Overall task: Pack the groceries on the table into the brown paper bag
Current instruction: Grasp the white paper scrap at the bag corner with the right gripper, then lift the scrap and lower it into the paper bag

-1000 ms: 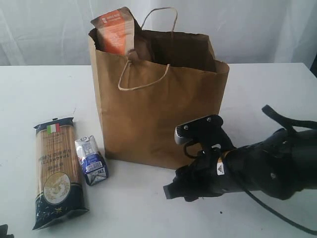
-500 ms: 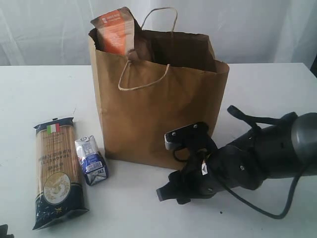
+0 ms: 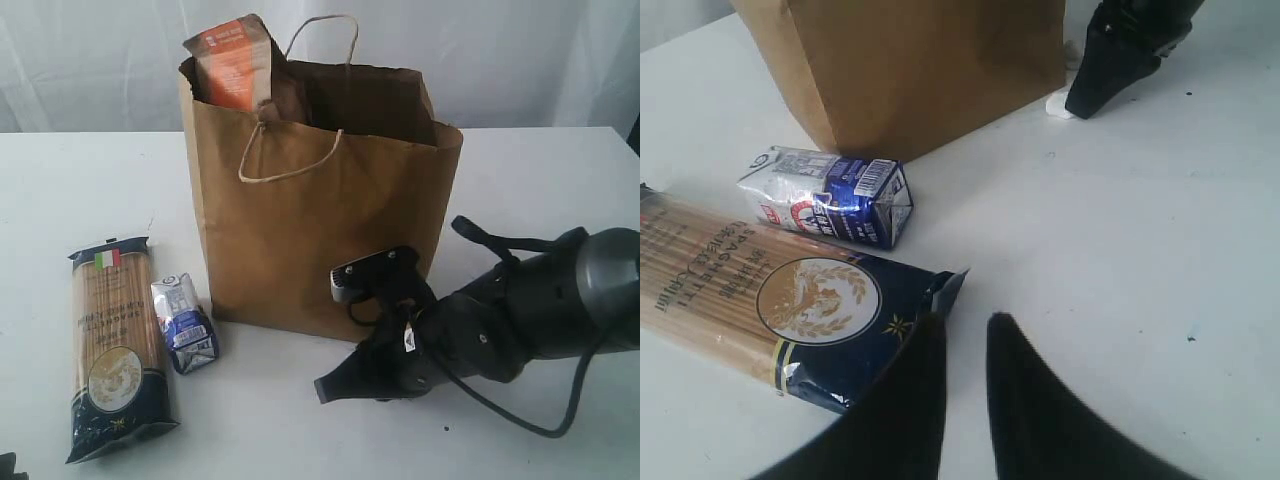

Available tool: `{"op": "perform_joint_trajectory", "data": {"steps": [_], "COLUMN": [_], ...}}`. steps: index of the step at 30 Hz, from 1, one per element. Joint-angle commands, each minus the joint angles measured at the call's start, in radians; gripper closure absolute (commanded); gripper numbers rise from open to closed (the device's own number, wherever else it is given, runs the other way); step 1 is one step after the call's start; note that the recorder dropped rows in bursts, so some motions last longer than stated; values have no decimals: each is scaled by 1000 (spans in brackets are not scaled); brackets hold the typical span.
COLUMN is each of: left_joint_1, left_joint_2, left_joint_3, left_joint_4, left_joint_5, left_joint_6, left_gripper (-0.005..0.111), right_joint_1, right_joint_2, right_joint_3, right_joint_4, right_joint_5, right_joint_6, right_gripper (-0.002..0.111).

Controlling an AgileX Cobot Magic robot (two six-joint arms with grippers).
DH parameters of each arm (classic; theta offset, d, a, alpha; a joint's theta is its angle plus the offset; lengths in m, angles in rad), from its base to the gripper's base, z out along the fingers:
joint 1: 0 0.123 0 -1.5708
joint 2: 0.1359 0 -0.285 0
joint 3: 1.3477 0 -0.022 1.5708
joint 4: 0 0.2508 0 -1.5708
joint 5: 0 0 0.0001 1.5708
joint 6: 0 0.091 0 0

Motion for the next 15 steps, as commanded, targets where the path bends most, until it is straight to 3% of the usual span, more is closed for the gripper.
{"op": "perform_joint_trajectory", "data": {"steps": [1,15], "left_joint_1": [-6,-6], "left_joint_2": [-5,-5], "left_joint_3": [3,3], "left_joint_4": [-3,-3], "left_joint_5": [5,5], "left_joint_6": [-1,-1], "left_gripper": [85,85], "right_joint_1": [1,1], "right_joint_2": [-19,-341], "right_joint_3": [17,146], "right_joint_4": [8,8], "right_joint_5": [35,83], "right_joint_6": [9,51], "right_gripper": [108,108]}}
